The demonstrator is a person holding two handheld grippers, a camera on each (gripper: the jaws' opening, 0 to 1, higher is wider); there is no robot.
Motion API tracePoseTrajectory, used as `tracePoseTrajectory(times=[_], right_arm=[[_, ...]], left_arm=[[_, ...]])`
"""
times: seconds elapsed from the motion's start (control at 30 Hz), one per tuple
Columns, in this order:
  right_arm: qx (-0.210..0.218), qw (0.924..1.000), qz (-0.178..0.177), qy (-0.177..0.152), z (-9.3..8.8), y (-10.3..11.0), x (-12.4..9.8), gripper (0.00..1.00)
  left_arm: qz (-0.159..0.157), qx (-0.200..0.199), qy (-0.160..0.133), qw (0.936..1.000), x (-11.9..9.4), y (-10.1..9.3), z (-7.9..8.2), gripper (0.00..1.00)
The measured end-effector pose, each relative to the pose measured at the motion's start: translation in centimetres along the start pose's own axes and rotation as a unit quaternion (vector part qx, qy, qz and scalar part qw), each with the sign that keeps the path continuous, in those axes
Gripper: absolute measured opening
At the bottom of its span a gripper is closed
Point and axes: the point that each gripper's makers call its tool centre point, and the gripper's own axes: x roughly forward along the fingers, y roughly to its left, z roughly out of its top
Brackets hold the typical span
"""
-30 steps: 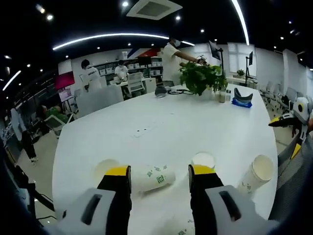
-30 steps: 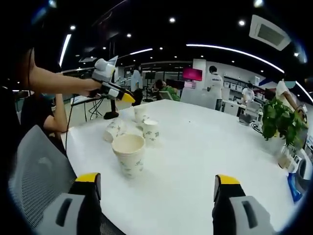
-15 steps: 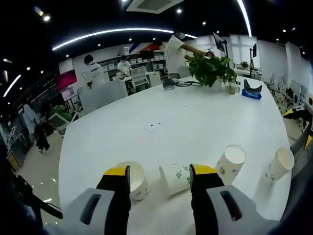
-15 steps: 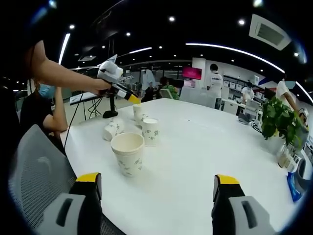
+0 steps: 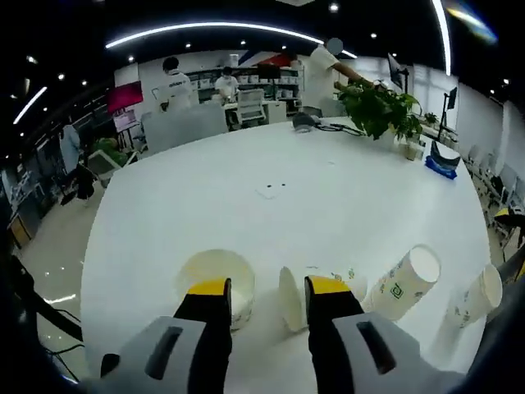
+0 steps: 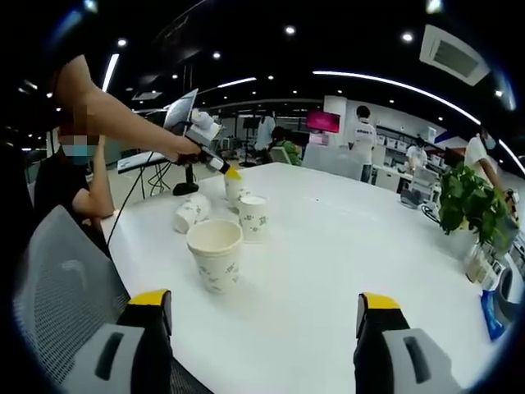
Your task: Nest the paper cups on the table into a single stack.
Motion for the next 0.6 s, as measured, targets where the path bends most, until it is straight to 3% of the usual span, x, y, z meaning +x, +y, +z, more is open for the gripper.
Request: tracePoseTrajectory(times=[0.27, 0.6], right_arm=[[-0.003, 0.9999, 0.004, 0.01, -0.3, 0.2, 0.1, 0.94], [-0.003, 0.9998, 0.003, 0.017, -0.4, 0.2, 0.2, 0.93]], left_arm=[[-0.003, 0.038, 0.043, 0.9983, 1.1, 0.9, -1.3, 0.23], [-0.003, 0.025, 0.04, 0.9989, 1.6, 2.4, -0.9, 0.1]])
